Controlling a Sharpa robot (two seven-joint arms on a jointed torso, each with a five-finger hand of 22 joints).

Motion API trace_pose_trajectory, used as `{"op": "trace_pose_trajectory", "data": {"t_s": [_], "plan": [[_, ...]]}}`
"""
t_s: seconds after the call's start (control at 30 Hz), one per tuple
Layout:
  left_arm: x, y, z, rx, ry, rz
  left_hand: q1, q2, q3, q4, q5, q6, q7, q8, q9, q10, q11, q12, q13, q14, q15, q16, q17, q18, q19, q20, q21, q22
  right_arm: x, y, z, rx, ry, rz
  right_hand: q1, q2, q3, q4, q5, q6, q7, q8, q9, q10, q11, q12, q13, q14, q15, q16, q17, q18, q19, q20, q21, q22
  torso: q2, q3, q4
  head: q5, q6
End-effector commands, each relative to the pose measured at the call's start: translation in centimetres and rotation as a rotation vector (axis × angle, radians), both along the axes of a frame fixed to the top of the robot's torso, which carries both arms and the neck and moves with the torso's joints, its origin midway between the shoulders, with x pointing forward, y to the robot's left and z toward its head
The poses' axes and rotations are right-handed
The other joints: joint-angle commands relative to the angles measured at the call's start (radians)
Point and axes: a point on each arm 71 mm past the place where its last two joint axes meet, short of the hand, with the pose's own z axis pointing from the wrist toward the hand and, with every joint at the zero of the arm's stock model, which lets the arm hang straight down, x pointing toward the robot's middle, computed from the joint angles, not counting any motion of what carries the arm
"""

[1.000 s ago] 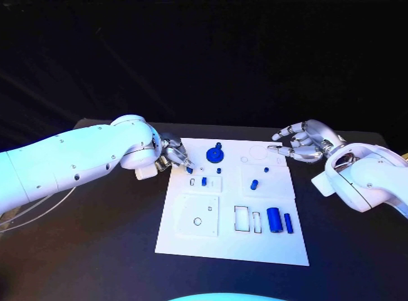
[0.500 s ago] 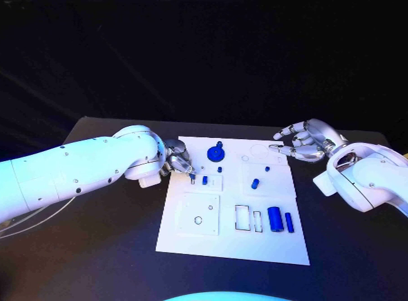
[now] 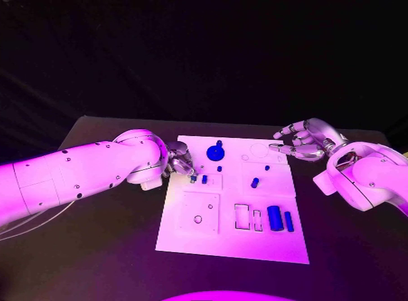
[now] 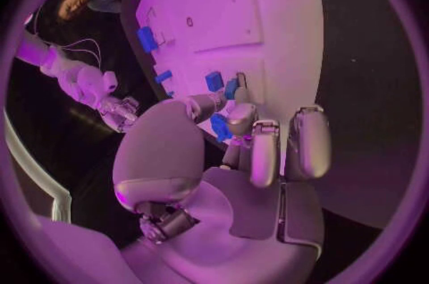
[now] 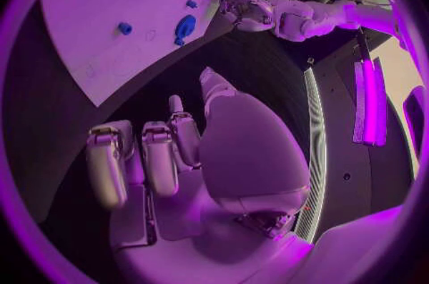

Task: Assemble the parts on the task board

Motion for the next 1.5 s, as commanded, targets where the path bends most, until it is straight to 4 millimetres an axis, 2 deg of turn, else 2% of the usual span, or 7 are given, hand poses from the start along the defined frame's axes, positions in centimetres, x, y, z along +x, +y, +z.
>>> {"op": "trace_pose_trajectory", "data": {"t_s": [0.03, 1.5], "plan": [[-0.01, -0.09, 0.10, 0.010, -0.024, -0.015, 0.004, 0.006, 0.116, -0.110, 0.003, 0.011, -0.014, 0.005, 0.137, 0.009, -0.001, 0.002, -0.002, 0.100, -0.009, 0.006, 0.252, -0.008, 0.006, 0.002, 0.004, 0.012, -0.05, 0.11, 0.00, -0.001, -0.005, 0.017, -0.009, 0.005, 0.006, 0.000, 0.004, -0.008, 0.000, 0.006, -0.001, -0.003, -0.001, -0.003, 0.055, 0.097, 0.000, -0.003, 0.234, -0.007, 0.106, 0.001, 0.005, 0.263, 0.000, 0.0007, -0.0001, 0.001, -0.002], [-0.55, 0.22, -0.15, 0.029, 0.001, -0.035, 0.009, 0.002, 0.132, -0.119, 0.004, 0.014, -0.016, 0.007, 0.140, 0.014, -0.004, 0.001, -0.001, 0.102, -0.012, 0.009, 0.257, -0.008, 0.008, -0.002, 0.004, 0.012, -0.04, 0.04, -0.04, -0.001, -0.004, 0.016, -0.009, 0.005, 0.006, 0.000, 0.004, -0.008, 0.000, 0.006, -0.001, -0.003, -0.001, -0.003, 0.055, 0.097, 0.000, -0.003, 0.234, -0.007, 0.106, 0.001, 0.005, 0.263, 0.000, 0.0007, 0.0001, -0.001, -0.006]]}}
